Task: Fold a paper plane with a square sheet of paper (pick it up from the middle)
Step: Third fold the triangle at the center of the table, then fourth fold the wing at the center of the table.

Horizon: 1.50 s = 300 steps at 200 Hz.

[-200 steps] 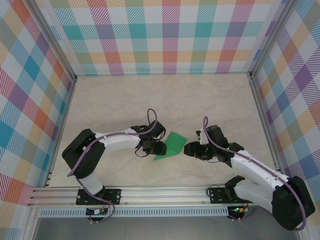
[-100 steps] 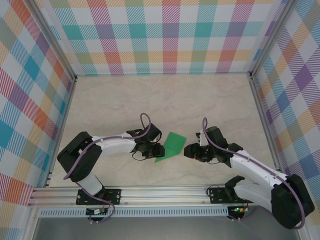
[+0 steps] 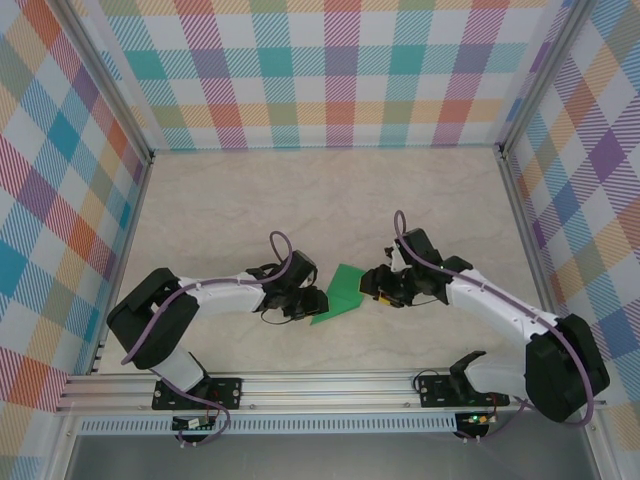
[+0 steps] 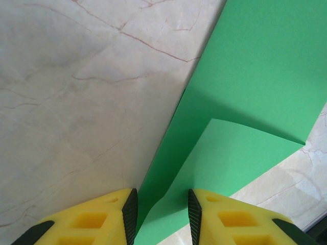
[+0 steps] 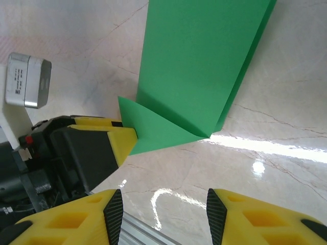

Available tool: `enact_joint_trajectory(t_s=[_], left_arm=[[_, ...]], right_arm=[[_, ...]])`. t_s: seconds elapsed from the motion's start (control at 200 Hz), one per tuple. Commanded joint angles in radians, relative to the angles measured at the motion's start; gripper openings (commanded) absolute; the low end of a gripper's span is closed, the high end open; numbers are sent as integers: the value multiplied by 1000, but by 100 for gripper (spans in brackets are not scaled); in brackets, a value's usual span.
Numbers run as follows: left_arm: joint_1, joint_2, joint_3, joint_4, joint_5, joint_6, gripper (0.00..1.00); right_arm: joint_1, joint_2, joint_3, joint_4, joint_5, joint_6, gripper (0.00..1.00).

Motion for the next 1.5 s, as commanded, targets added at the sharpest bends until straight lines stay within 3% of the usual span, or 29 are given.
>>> enact_joint_trajectory(t_s=[0.0,0.465,0.76,1.015,1.14,1.495], left_arm=[[-41,17,-28,17,122,-31,34],[-49,104,44,20,147,-19,34],[-56,92,26,45,158,-32,34],[-56,-18,39,-63,31,-9,37],[-56,-62,39,-102,-20,10,40],[-56,-136,86,-236,-134,90,40]], right_arm=[[0,46,58,-76,-8,6,49],[0,131,127,-103,-60,-41,49],[0,104,140,-125,-22,-36,51],[0,23,-7,-7,-23,12,55],[0,45,-25,57,-79,12,55],[0,107,-72,171,-64,105,56]])
